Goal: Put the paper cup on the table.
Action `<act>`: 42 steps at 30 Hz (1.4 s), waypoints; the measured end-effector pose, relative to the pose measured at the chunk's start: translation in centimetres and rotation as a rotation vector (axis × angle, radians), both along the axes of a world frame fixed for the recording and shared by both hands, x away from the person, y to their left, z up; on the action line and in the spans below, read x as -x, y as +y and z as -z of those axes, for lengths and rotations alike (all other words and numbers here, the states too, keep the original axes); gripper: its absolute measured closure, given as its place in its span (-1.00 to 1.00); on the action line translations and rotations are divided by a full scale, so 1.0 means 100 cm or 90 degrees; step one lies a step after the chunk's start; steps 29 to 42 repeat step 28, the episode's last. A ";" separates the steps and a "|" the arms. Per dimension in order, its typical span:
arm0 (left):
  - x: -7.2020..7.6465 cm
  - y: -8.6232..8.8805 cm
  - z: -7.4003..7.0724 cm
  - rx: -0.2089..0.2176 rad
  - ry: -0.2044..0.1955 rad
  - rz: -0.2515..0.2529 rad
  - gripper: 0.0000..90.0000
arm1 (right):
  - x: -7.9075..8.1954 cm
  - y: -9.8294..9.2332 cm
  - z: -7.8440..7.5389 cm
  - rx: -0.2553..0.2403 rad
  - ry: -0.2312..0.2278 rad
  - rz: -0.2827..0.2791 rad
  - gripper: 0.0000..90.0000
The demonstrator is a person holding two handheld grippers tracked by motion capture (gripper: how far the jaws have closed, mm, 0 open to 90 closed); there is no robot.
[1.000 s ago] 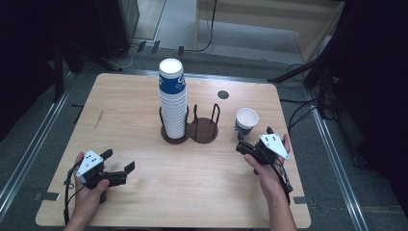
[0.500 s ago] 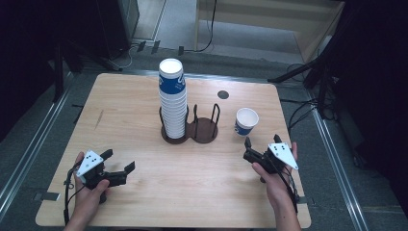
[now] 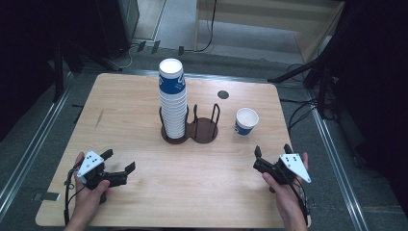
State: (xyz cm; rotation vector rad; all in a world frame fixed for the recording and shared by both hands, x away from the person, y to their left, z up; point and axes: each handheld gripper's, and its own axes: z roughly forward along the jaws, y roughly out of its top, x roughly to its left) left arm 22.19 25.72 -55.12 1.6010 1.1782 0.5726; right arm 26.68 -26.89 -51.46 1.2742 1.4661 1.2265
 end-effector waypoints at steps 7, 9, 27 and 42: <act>0.000 0.000 0.000 -0.001 0.000 -0.001 -1.00 | 0.010 -0.013 0.003 0.002 0.003 0.007 -1.00; 0.000 0.000 0.000 -0.001 0.000 -0.001 -1.00 | 0.014 -0.017 0.005 -0.003 0.005 0.010 -1.00; 0.000 0.000 0.000 -0.004 0.002 -0.003 -1.00 | 0.031 -0.037 0.011 -0.006 0.019 0.004 -1.00; 0.000 0.000 0.000 -0.004 0.003 -0.003 -1.00 | 0.031 -0.036 0.011 -0.009 0.022 -0.004 -1.00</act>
